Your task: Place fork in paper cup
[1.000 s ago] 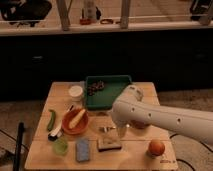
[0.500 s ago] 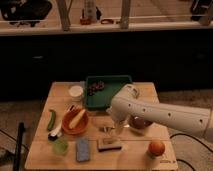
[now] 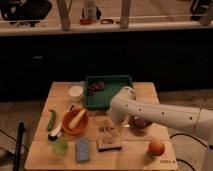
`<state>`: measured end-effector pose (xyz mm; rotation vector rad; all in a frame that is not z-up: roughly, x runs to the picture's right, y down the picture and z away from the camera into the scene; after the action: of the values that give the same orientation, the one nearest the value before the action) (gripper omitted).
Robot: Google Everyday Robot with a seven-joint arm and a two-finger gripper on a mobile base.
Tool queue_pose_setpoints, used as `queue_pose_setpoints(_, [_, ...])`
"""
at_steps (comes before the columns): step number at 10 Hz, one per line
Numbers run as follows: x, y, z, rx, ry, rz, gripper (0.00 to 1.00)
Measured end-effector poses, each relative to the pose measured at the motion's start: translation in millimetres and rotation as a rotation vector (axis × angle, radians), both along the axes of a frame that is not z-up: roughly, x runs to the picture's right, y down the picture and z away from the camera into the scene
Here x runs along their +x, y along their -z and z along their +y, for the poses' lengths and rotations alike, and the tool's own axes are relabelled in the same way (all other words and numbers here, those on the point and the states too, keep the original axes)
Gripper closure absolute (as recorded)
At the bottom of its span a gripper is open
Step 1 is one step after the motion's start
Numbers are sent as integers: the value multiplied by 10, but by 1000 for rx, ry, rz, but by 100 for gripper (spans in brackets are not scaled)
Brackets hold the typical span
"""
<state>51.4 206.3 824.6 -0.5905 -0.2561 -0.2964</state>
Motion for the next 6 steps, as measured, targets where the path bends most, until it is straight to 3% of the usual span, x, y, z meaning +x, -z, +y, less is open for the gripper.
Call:
queue_pose_setpoints(4, [26, -185, 81, -2, -22, -10, 24])
queue_pose_setpoints(6, [24, -263, 133, -11, -31, -16, 45])
